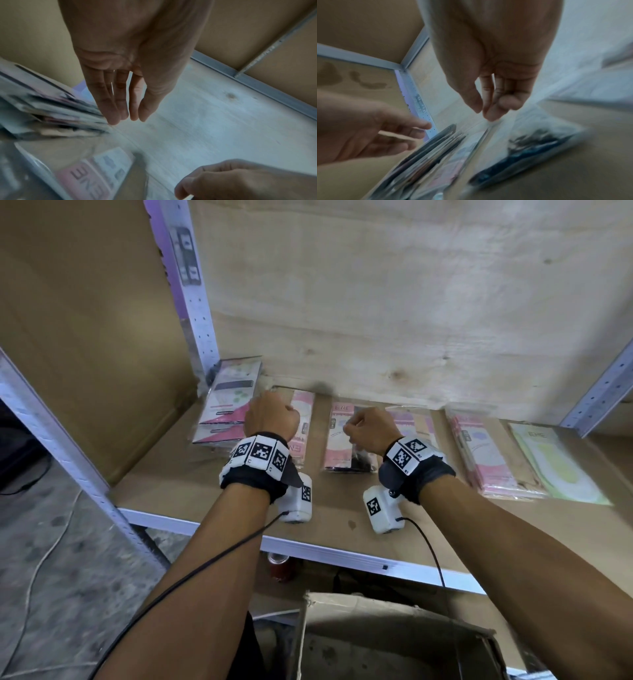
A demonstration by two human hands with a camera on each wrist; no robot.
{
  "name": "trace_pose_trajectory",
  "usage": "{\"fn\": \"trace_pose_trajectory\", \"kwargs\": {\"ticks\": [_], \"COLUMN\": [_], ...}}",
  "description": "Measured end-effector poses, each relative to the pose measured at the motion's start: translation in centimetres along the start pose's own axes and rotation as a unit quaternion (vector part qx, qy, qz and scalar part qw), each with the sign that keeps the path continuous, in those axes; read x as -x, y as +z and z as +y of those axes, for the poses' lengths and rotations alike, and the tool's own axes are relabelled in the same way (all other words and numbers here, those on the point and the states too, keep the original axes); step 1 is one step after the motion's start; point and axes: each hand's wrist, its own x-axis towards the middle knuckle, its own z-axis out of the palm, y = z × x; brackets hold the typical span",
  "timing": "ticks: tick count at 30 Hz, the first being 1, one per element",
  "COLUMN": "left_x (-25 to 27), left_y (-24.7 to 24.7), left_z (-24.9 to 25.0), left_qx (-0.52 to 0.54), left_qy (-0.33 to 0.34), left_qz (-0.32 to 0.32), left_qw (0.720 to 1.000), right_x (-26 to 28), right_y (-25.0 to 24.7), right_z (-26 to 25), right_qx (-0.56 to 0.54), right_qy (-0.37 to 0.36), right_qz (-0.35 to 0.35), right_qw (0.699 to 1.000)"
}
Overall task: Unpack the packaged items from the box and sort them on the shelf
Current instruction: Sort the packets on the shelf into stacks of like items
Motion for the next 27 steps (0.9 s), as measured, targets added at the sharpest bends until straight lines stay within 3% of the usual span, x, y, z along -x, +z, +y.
{"fn": "trace_pose_trajectory", "kwargs": {"ticks": [6, 9, 15, 20, 27], "left_x": [-0.7, -0.9, -1.0, -0.9, -1.4], "left_y": [-3.0, -4.2, -5.3, -5.3, -4.7], "left_z": [-3.5, -5.0, -6.8, -7.1, -6.8], "left_qx": [0.014, 0.026, 0.057, 0.045, 0.069], "left_qy": [-0.036, -0.046, -0.053, -0.058, -0.043], "left_qz": [0.017, 0.015, -0.002, -0.002, -0.01], "left_qw": [0.999, 0.998, 0.997, 0.997, 0.997], "right_x": [-2.8, -3.5, -4.3, -4.3, -3.0], "right_y": [4.3, 5.8, 7.1, 7.3, 3.5], "right_z": [-3.8, -5.7, -7.2, -6.9, -6.7], "right_qx": [-0.097, -0.026, 0.053, 0.03, -0.184], "right_qy": [0.021, 0.026, 0.057, 0.058, 0.091], "right_qz": [-0.08, -0.118, -0.125, -0.12, -0.119], "right_qw": [0.992, 0.992, 0.989, 0.991, 0.971]}}
